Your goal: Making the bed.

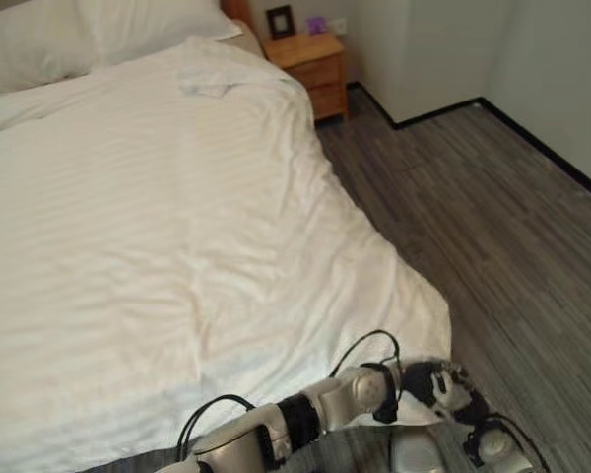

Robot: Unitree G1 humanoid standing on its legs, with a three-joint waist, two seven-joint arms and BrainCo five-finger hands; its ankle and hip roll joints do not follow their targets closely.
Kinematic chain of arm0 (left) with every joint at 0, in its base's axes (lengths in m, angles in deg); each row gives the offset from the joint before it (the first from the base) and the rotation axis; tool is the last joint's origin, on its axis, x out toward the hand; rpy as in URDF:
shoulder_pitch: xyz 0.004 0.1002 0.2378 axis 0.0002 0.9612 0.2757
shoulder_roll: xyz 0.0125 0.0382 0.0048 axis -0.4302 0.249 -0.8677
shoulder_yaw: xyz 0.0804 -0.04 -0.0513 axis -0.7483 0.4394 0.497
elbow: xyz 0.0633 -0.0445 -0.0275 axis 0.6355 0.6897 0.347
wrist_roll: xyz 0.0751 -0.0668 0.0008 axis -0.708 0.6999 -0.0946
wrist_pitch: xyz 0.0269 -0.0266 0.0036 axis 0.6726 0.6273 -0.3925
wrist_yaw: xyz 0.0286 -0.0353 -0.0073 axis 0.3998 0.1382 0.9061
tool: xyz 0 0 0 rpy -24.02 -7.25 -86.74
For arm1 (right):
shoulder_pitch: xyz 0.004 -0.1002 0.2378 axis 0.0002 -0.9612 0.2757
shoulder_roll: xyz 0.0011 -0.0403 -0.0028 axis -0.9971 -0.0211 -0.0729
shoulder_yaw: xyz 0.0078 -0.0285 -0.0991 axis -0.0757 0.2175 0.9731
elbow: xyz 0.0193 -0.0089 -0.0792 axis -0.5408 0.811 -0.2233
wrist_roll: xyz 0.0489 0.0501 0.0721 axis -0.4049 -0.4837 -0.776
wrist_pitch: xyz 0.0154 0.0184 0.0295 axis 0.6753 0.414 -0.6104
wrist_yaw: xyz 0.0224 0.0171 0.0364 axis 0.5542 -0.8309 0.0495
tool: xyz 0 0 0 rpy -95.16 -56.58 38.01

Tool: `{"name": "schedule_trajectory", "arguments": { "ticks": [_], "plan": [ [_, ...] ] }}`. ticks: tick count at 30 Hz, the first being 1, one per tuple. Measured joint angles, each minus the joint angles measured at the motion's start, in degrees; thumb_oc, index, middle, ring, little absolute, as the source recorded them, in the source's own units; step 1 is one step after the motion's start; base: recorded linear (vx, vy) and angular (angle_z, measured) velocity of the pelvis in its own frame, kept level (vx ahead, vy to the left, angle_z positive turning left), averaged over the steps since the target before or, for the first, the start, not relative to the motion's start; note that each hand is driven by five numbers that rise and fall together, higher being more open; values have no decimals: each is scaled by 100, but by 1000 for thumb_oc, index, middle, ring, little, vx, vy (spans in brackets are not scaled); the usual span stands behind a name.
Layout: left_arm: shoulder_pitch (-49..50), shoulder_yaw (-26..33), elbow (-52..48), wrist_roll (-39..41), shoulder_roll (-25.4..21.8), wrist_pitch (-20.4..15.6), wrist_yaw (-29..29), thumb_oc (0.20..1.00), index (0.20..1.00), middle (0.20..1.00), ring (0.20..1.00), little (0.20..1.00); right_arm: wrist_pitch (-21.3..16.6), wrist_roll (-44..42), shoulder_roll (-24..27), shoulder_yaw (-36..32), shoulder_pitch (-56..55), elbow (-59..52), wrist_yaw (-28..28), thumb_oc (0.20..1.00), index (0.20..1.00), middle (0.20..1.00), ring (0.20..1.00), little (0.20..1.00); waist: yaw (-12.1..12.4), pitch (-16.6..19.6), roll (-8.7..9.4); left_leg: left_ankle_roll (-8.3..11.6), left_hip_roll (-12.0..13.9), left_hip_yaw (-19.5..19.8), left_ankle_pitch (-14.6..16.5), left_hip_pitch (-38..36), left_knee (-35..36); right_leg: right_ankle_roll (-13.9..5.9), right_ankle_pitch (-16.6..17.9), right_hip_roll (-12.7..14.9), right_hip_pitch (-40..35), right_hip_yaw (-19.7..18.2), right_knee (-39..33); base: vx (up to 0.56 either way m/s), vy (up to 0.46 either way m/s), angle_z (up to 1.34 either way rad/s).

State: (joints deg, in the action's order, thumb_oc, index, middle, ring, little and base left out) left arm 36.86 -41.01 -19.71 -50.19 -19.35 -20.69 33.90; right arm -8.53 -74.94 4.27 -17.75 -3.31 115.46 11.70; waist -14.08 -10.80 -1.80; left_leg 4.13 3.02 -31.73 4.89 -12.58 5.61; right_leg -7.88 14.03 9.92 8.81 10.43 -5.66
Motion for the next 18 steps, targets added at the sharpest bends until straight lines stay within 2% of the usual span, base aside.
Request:
{"name": "schedule_trajectory", "arguments": {
  "ticks": [4,6,7,9,10,11,12,13,14,15,16,17,18],
  "plan": [
    [-87,-4,-148,545,-11,2,51,1000,1000,1000,1000,1000,124,-270,39,-306,-37,697,158,1000,1000,1000,1000,1000,7,86,-138,-11,4,-32,14,-58,3,-1,0,18,-46,-16,-2,2,-23,-2],
    [-84,256,-740,1222,-167,-3,234,1000,1000,1000,1000,1000,321,-207,273,-331,-254,126,419,1000,1000,1000,1000,1000,8,119,-193,-11,-11,-32,13,-64,0,-5,4,9,-52,-14,0,-26,-45,-2],
    [-96,885,-1117,1725,-215,-40,501,1000,1000,1000,1000,1000,407,-187,572,-599,-418,-1033,625,1000,1000,1000,1000,1000,5,138,-233,-11,-25,-39,14,-79,3,-14,10,23,-91,-23,-1,-16,-40,-3],
    [-88,1482,-1495,2024,-351,-133,672,1000,1000,1000,1000,1000,426,-8,935,-953,-553,-2275,785,1000,1000,1000,1000,1000,26,143,-241,-13,-21,-30,15,-117,7,-15,9,32,-146,-5,-8,-8,-21,0],
    [-61,1827,-1723,2149,-463,-165,715,1000,1000,1000,1000,1000,426,22,1124,-1107,-544,-2771,875,840,840,840,840,840,60,147,-250,-16,4,-31,20,-121,8,-26,0,59,-166,14,3,-8,-28,12],
    [23,2396,-2014,2400,-628,-356,921,1000,1000,1000,1000,1000,299,107,1381,-1411,-509,-3246,1121,529,529,529,529,529,72,161,-226,-23,40,9,7,-134,6,-30,-3,40,-205,90,-1,-13,-57,23],
    [21,2581,-2006,2460,-726,-440,1030,1000,1000,1000,1000,1000,261,216,1543,-1517,-361,-3233,1230,200,200,200,200,200,162,185,-168,-35,39,127,0,-145,7,-33,-5,14,-264,126,-9,-13,-58,30],
    [150,2796,-2125,2455,-846,-436,1021,1000,1000,1000,1000,1000,318,206,1699,-1588,-243,-3280,1216,200,200,200,200,200,336,207,-190,-56,99,233,11,-127,16,-34,-6,33,-320,186,10,-5,-58,8],
    [714,3648,-2798,2461,-1151,-454,964,1000,1000,1000,1000,1000,271,182,1924,-1775,-144,-3693,1203,200,200,200,200,200,491,294,-293,-32,244,216,4,-27,9,-77,-103,-10,-66,410,251,6,-25,14],
    [897,4079,-2870,2471,-1345,-549,1028,1000,1000,1000,1000,1000,97,171,2009,-1996,-235,-3830,1166,200,200,200,200,200,538,304,-257,-28,308,282,-42,-3,5,-46,-214,8,21,465,600,6,-24,49],
    [1092,4565,-2822,2537,-1550,-615,1049,1000,1000,1000,1000,1000,-115,147,2179,-2190,-427,-4068,1026,200,200,200,200,200,615,315,-174,47,261,478,-45,-13,-3,140,-360,7,-2,602,729,-2,-15,64],
    [1471,5171,-2777,2675,-1865,-617,1185,1000,1000,1000,1000,1000,-280,-4,2323,-2271,-443,-4243,848,200,200,200,200,200,749,335,-163,-16,287,760,-82,11,-4,134,-368,-69,-20,635,674,1,-11,41],
    [1580,5382,-2700,2673,-2098,-615,1198,1000,1000,1000,1000,1000,-344,-72,2304,-2300,-320,-4335,786,200,200,200,200,200,903,332,-141,-47,329,825,-103,81,2,141,-371,-113,-29,650,658,10,-9,-8]
  ]
}}
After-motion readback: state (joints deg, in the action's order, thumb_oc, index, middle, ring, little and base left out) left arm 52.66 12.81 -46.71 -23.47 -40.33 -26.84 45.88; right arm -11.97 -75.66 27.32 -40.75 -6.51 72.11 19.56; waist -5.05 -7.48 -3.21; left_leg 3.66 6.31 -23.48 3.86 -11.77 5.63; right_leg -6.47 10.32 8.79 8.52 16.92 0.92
